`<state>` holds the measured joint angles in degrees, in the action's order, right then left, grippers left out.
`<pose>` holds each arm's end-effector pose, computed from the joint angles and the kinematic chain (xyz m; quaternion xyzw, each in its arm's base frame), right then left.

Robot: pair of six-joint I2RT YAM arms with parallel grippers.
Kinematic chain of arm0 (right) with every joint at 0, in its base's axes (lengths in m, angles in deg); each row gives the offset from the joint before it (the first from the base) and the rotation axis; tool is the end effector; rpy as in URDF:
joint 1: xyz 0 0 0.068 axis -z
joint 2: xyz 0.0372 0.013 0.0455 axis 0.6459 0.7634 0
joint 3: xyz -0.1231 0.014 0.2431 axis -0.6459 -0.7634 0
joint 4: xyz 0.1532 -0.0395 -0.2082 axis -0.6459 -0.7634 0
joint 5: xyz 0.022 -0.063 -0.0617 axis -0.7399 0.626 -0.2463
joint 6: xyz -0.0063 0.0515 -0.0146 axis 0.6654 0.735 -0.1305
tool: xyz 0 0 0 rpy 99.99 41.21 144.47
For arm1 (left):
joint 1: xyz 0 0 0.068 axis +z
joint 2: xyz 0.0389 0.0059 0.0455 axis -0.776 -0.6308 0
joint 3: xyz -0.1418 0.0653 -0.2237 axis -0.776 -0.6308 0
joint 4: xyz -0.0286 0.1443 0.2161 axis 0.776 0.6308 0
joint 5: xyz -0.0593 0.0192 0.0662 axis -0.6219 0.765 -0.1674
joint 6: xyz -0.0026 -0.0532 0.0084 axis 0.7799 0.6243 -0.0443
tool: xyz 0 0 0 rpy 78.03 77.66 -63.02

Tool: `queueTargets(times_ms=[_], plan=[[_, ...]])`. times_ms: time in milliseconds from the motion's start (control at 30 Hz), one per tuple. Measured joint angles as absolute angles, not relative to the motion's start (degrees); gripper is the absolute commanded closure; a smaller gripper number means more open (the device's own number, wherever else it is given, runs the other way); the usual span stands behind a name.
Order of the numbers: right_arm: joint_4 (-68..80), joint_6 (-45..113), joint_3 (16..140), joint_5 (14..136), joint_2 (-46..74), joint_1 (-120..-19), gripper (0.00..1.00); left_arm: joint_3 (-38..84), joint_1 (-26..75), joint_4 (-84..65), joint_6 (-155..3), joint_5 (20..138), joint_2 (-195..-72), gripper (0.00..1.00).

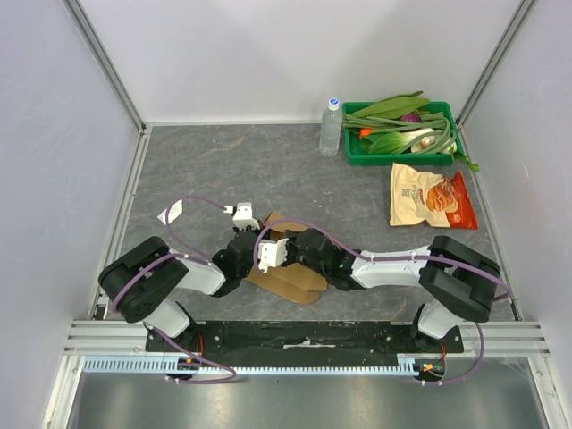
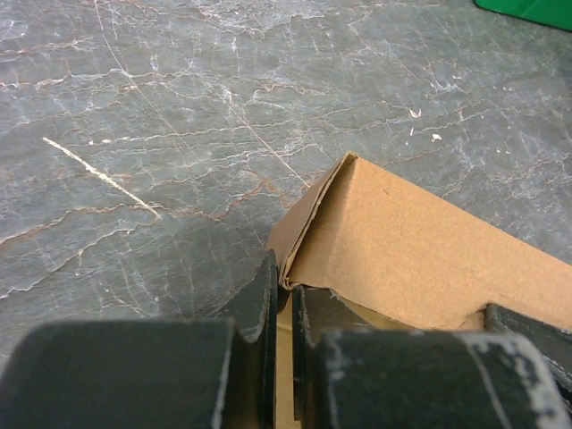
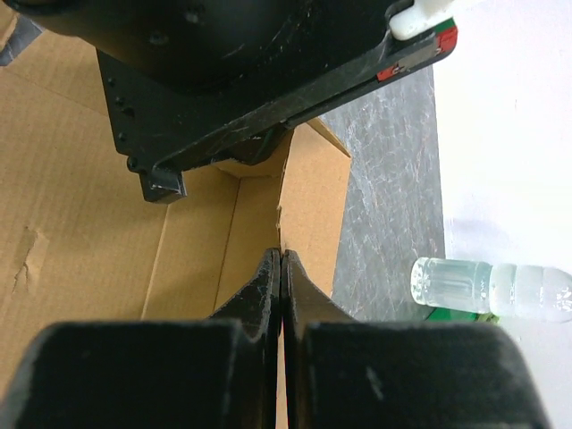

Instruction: Fold the paper box

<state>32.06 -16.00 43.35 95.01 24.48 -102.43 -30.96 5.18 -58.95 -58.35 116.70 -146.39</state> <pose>0.1598 0.2863 0.1809 -0.6301 0.5547 -0.0042 0.5434 0.1886 -0.1683 0.1337 -0.0328 0.7995 -0.1797 0.5722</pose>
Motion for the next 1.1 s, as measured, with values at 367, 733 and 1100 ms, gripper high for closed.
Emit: queueTargets(times_ms=[367,733,1100], plan=[[33.4,-14.3,42.5,95.2,24.4,-102.3,1.00,-29.9,5.0,-58.4,-56.2,117.6,-147.3,0.78],[33.1,-13.9,42.4,96.4,24.3,-103.6,1.00,-32.5,4.3,-61.8,-58.9,120.2,-147.0,0.75],[33.3,-11.2,42.1,95.3,24.0,-102.3,1.00,-29.5,4.6,-60.8,-57.2,118.0,-149.2,0.90]])
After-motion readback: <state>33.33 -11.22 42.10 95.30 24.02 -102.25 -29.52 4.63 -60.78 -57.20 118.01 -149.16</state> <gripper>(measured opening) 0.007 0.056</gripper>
